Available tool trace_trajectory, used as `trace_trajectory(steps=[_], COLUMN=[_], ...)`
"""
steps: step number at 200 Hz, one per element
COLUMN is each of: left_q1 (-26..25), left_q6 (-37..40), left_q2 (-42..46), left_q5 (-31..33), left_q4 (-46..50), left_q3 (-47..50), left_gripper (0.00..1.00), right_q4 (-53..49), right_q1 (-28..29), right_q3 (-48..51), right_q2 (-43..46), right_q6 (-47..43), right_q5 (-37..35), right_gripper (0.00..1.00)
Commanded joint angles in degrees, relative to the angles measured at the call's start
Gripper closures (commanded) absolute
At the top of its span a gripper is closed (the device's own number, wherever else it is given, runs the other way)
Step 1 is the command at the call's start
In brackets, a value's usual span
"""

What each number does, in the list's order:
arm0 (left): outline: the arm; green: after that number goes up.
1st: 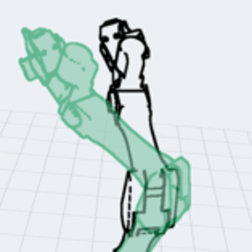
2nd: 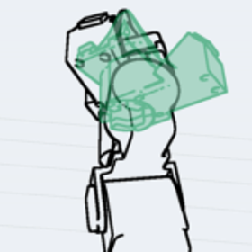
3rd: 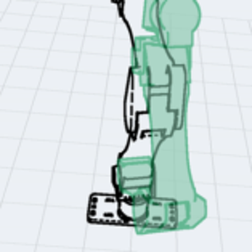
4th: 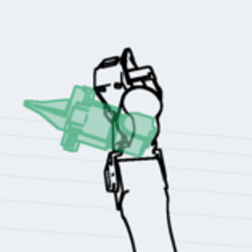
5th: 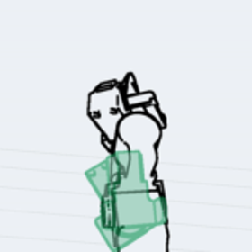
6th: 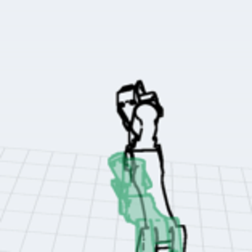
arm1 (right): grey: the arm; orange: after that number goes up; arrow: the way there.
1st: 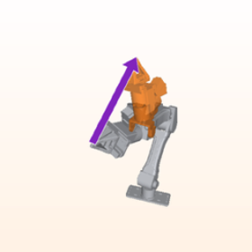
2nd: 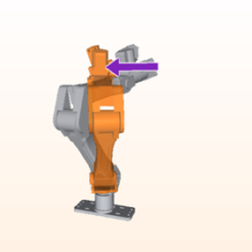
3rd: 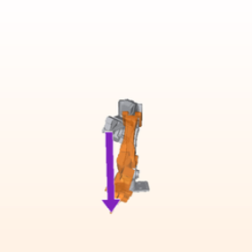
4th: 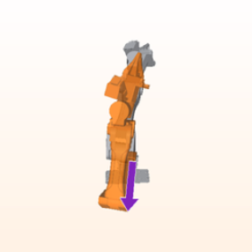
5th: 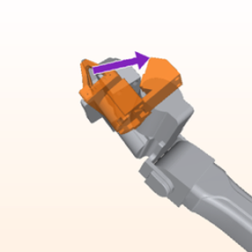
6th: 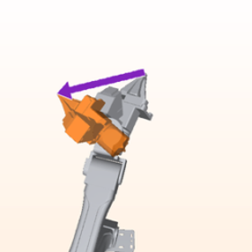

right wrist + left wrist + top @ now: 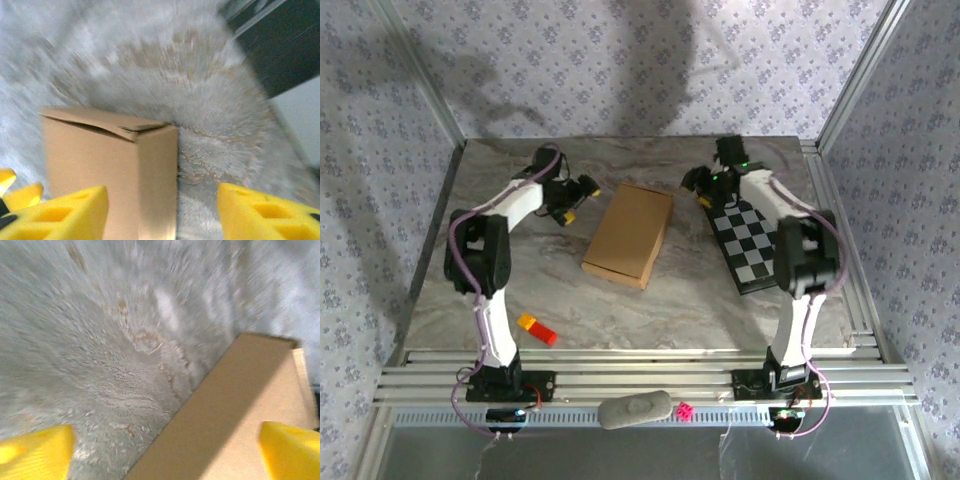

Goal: Fold the paper box

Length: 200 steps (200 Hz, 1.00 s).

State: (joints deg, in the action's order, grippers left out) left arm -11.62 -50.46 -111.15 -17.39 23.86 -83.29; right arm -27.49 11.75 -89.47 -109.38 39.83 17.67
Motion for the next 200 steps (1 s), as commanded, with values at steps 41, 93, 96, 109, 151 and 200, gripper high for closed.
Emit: trace_trajectory(steps=[41, 93, 96, 109, 151, 200], left_q1=[1.6, -9.3, -10.3, -11.9, -7.0, 4.5], left_q6=[6.5, 14.3, 16.6, 31.0, 40.4, 39.9], left_q2=[30.3, 52.0, 52.6, 54.4, 55.9, 50.2], left_q5=[13.5, 59.3, 61.6, 64.9, 53.2, 41.5], left_q4=[-4.2, 0.2, -0.6, -7.6, -17.0, -35.3], left_q3=[16.6, 33.7, 34.7, 39.7, 51.7, 60.3], left_gripper=[0.0, 0.01, 0.0, 0.01, 0.0, 0.0], right_q4=[-19.5, -6.9, -3.0, 13.8, 23.9, 51.7], right_q1=[-7.8, -2.7, -2.6, -1.9, -2.8, -6.9], right_q3=[7.5, 33.3, 36.3, 48.2, 56.1, 64.5], right_q2=[28.2, 49.6, 50.7, 55.4, 48.0, 39.4], right_q6=[-6.4, -9.5, -10.4, -14.6, -28.1, -32.9], right_q5=[-24.7, -50.2, -51.7, -57.2, -48.9, -35.3], right_gripper=[0.01, 0.0, 0.0, 0.0, 0.01, 0.0])
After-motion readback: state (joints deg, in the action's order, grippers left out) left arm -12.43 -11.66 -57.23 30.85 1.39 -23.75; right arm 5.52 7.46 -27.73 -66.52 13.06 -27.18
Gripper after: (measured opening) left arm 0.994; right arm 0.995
